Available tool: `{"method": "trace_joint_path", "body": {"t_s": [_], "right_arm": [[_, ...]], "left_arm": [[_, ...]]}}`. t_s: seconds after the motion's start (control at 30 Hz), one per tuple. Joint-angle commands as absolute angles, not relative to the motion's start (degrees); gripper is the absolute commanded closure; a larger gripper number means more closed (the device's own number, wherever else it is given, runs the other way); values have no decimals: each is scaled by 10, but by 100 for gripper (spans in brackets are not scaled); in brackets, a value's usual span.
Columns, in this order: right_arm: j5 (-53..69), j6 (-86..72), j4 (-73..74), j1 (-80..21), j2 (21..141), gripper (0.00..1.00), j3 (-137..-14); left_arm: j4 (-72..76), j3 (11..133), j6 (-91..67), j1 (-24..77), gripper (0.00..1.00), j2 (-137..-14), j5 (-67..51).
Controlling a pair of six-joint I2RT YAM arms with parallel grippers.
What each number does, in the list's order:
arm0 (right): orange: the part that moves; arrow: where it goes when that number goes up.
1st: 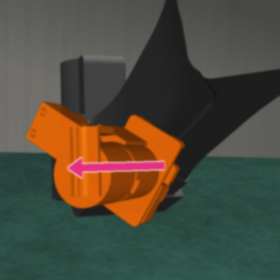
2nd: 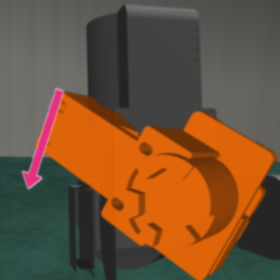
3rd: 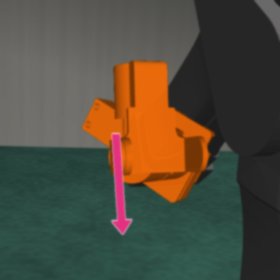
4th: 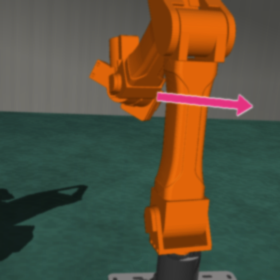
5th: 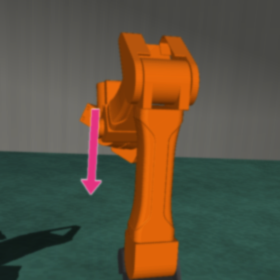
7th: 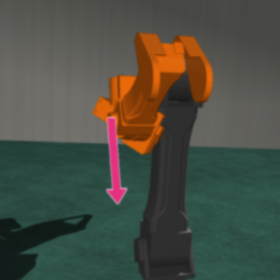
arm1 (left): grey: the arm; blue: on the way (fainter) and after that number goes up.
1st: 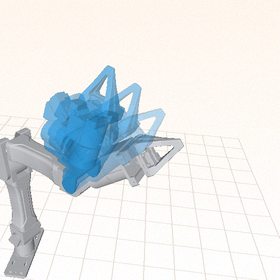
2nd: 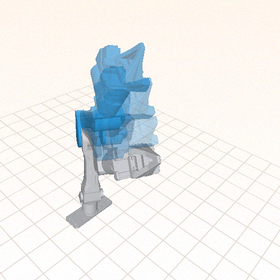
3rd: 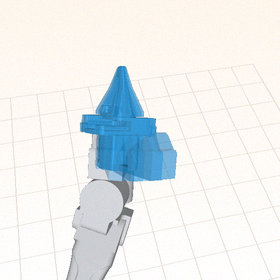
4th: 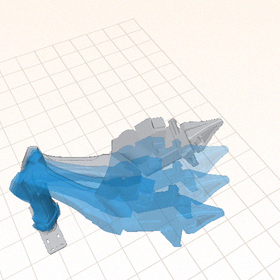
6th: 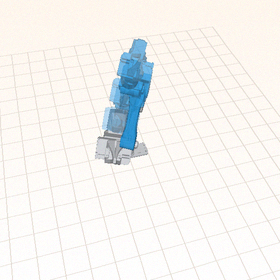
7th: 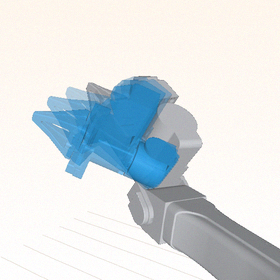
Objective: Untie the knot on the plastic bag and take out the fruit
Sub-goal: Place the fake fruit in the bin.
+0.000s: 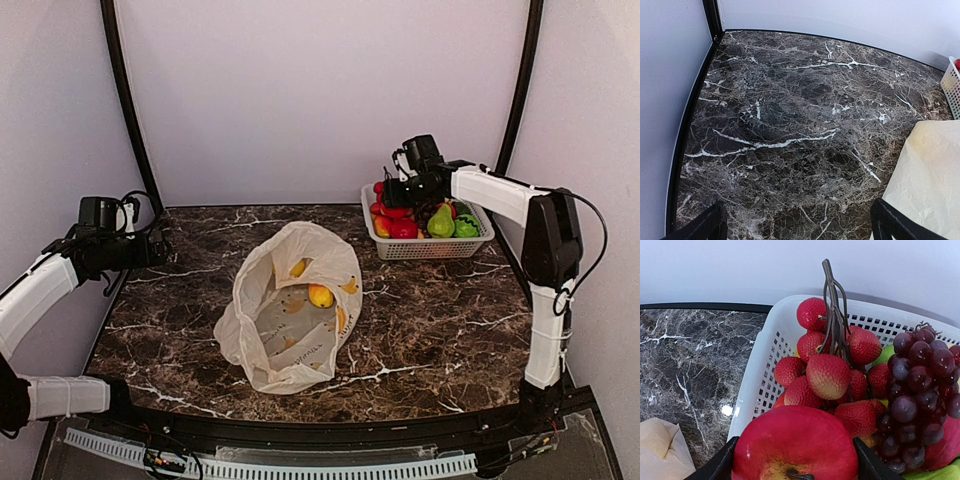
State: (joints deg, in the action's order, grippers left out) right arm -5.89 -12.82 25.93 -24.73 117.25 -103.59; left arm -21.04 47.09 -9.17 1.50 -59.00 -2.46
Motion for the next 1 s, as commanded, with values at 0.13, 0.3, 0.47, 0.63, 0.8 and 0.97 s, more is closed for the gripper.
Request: {"method": "trace_joint_path", "body": {"t_s": [0.13, 0.3, 0.47, 0.63, 0.8, 0.97], "right_arm": [[-67, -108, 233, -244, 1220, 37, -1078], [-90, -104, 235, -244, 1235, 34, -1080], [-120, -108, 244, -244, 1241, 28, -1075], [-121, -111, 245, -244, 1239, 20, -1071], [-112, -110, 245, -244, 1236, 11, -1077], [-101, -108, 241, -244, 1224, 7, -1081]], "left_arm": [[-211, 464, -85, 12, 1, -597, -30], [-212, 464, -85, 12, 1, -596, -29], [-211, 464, -84, 12, 1, -597, -31], [-211, 466, -84, 12, 1, -601, -36], [-212, 466, -85, 12, 1, -604, -37], [-212, 466, -84, 11, 1, -604, -39]]}}
